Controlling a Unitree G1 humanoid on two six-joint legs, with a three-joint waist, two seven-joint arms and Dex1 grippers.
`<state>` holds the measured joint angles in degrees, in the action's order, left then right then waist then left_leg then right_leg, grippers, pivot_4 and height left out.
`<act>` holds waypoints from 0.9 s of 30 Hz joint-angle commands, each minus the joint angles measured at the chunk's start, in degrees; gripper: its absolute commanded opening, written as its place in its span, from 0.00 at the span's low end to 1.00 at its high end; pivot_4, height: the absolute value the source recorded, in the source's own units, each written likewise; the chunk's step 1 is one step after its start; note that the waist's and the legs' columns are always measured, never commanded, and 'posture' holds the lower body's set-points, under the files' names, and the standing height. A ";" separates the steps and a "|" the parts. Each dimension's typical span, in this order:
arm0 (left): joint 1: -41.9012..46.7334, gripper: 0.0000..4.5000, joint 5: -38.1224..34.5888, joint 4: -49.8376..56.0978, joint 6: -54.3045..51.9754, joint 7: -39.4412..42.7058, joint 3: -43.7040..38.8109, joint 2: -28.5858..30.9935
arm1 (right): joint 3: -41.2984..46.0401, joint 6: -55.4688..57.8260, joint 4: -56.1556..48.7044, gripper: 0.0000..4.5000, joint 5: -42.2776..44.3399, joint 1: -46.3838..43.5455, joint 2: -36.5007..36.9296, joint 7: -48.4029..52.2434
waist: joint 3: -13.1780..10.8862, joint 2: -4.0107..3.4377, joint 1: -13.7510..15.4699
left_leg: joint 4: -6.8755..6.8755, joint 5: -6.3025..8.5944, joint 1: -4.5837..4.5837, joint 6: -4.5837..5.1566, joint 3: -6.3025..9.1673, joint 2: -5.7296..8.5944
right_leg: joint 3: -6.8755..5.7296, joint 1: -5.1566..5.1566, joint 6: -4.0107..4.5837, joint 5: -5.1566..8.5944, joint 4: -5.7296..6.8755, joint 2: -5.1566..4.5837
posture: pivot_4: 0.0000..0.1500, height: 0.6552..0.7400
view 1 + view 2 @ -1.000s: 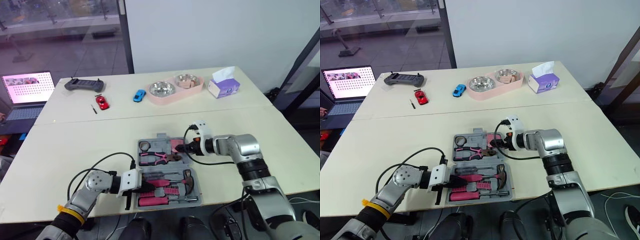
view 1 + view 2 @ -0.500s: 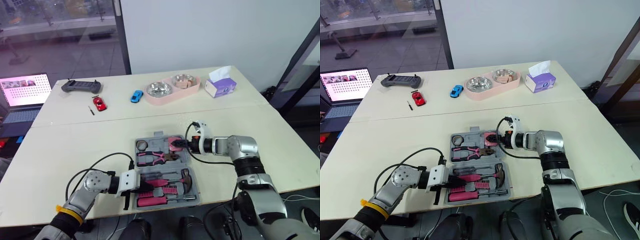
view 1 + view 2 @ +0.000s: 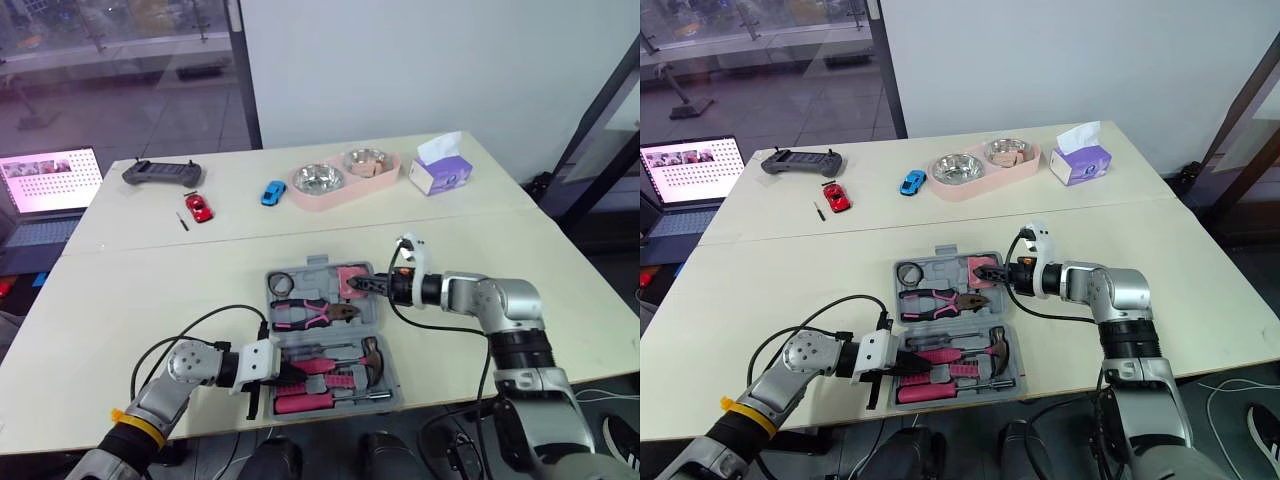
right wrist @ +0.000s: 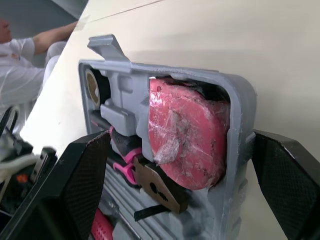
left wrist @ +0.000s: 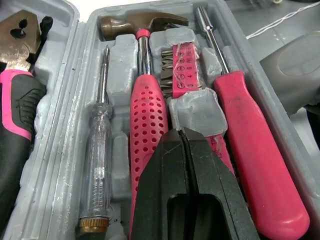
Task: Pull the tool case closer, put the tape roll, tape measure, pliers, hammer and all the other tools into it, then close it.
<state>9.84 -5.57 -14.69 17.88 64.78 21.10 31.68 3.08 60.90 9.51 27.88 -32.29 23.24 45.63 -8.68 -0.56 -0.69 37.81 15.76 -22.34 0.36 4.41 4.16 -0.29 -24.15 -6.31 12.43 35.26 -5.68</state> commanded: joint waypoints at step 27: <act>-10.26 0.00 -23.02 31.98 -41.53 0.52 -20.36 11.96 | -1.35 -3.77 -8.88 0.99 5.05 2.98 3.16 6.40 | -0.31 0.26 -0.20 | -0.62 -0.03 -0.11 -0.04 0.00 -0.03 | 0.10 -0.42 0.11 0.06 -0.14 0.03 | 1.00 1.00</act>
<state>0.68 -24.23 15.84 -20.84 63.28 4.55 41.99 1.44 57.83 4.15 30.71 -29.18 25.95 50.18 -8.99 -0.30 -0.89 37.18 15.73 -22.45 0.32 4.42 4.12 -0.19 -24.58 -6.17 12.51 35.12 -5.64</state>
